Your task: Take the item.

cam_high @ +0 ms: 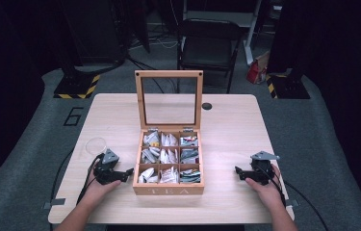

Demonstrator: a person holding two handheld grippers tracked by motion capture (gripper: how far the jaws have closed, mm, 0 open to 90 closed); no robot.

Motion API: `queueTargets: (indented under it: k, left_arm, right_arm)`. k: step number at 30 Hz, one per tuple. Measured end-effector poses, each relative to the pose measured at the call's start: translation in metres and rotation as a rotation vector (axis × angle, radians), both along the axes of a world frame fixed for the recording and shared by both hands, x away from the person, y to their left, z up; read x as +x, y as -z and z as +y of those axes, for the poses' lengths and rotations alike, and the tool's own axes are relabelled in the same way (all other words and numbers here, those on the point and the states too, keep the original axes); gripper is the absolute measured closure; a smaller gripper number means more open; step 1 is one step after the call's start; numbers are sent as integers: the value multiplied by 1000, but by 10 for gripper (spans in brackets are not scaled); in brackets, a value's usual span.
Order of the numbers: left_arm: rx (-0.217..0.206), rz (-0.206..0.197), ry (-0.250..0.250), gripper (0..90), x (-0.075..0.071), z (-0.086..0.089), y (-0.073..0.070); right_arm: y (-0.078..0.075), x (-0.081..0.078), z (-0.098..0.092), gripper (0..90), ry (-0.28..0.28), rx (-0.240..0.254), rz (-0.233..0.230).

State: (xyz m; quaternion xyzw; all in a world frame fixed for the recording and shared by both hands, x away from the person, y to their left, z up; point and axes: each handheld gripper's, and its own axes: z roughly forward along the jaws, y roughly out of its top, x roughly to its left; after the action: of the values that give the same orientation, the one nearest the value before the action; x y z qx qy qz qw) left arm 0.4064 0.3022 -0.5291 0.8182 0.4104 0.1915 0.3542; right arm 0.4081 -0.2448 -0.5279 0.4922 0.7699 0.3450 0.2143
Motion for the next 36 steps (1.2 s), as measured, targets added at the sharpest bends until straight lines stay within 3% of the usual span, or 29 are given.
queueTargets:
  k: [18,30,36]
  left_arm:
    - [-8,15,2,147,-1,1,0]
    - [-6,4,3,153,-2,1,0]
    - [-3,7,7,225,-3,3,-2]
  right_arm:
    - [0,0,0,135,-5,-2,4]
    - [0,0,0,134,-7,-4,2]
    - [0,0,0,134,-6,-4,3]
